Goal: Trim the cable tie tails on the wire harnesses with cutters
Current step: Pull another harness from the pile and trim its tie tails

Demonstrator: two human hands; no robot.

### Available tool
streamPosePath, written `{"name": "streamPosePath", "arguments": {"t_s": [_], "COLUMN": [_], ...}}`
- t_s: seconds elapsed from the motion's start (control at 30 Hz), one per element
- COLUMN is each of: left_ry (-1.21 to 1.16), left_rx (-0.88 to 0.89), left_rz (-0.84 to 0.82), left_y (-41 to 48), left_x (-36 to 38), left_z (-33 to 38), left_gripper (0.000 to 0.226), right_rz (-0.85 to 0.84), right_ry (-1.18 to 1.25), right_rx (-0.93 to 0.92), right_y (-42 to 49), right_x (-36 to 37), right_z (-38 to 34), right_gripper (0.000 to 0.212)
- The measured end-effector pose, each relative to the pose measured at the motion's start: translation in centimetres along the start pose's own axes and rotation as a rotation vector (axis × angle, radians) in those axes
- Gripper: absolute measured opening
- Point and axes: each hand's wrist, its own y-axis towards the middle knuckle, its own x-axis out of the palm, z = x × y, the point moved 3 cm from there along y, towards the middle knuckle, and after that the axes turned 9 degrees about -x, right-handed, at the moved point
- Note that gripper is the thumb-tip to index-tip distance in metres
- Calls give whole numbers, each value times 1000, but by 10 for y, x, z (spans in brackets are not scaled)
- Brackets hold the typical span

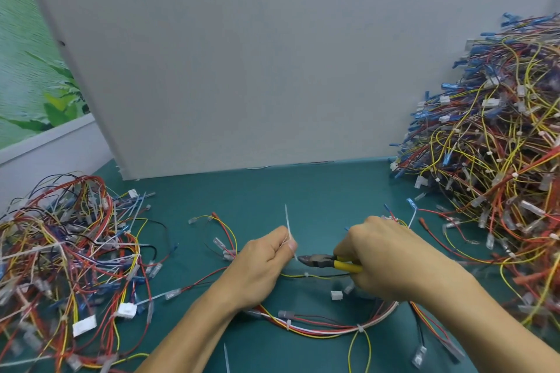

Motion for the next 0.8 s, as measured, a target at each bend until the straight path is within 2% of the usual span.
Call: {"name": "streamPosePath", "arguments": {"t_s": [0.1,0.2,0.27,0.4,0.47,0.6,0.73,0.8], "left_ry": [-49,-45,0,266,451,688,834,833], "left_rx": [-3,55,56,-54,-40,-16,-183,-203], "left_rz": [23,10,-91,-405,-513,-557,-606,-624], "left_y": [-1,-4,-8,-30,-42,-60,-67,-67], "left_x": [-8,-25,-35,-34,-25,-6,13,14], "left_z": [6,26,42,67,77,91,93,94], "left_gripper": [30,28,21,19,19,24,23,13], "right_rz": [36,56,36,-99,-137,-161,-183,-195], "right_ry": [97,146,153,177,204,195,167,127], "right_rx": [94,243,330,438,458,469,509,523], "right_y": [-3,-12,-19,-25,-24,-20,-17,-17], "right_x": [-9,-19,-19,-9,-3,4,12,13], "right_z": [16,43,58,74,75,67,59,57], "right_gripper": [5,9,10,15,14,18,30,29]}}
